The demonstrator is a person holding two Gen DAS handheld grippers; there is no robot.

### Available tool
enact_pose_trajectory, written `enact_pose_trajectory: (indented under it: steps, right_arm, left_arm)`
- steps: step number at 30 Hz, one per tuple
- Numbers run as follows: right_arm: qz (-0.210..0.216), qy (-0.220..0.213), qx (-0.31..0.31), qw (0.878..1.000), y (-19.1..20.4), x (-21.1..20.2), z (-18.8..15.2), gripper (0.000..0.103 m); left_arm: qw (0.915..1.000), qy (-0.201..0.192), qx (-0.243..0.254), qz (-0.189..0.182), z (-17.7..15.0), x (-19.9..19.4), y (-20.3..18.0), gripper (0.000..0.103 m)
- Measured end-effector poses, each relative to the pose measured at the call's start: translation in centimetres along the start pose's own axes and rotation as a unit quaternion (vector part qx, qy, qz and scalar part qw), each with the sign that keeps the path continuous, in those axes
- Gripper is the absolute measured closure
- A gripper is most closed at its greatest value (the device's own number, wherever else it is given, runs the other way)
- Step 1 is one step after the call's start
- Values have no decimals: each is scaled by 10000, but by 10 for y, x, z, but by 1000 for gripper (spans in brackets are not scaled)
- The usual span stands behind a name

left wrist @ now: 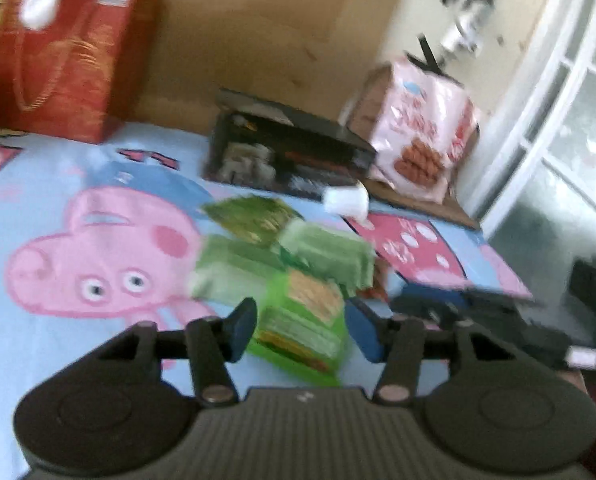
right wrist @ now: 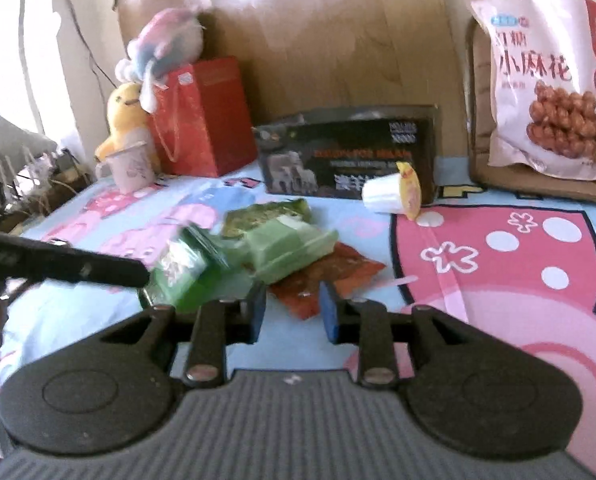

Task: Organize snacks
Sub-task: 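Move the left tool down to the green cracker pack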

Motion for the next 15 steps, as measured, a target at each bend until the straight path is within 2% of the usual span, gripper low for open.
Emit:
enact_pose_trajectory:
  steps: [2, 3, 8, 9, 10, 11, 12, 15]
  right_arm:
    - [228, 116, -200, 9995, 11, 1, -3, 58]
    - [283, 193, -372, 9987, 19, 3, -4, 55]
    - [364, 356, -1104, 9926, 49, 18, -9, 50]
    - [357, 407, -1210, 9912, 53, 20, -10, 41]
    - [352, 463, -1305, 9897, 55, 22, -10, 28]
    - [333, 487, -1424, 9881, 57, 25, -10, 23]
    - [324, 483, -1550, 9862, 60, 27, -11, 19]
    - [303, 528, -1937, 9792, 64, 36, -9, 18]
  left_arm:
    - [9998, -105, -182, -59, 7, -7, 8, 38]
    - [9996, -139, -240, -88, 11, -8, 11, 37]
    - [9994, 33, -270, -211, 12, 3, 5, 36]
    - [9994, 83, -248, -230, 8, 5, 3, 36]
    - [9994, 114, -228, -233, 3, 4, 2, 36]
    - [9994, 147, -220, -222, -1, 5, 1, 36]
    - [9994, 164, -231, -221, -4, 4, 2, 36]
    - [9988, 276, -327, -254, -12, 7, 4, 33]
Point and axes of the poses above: each gripper's, at about its wrist camera, not at the fingertips, and x roughly the way its jaws point, y to its left, z to its top, the point moved 3 cm from there along x, roughly the way its jaws point, and after that the axes turned 3 degrees about y, right-handed, at the moved point
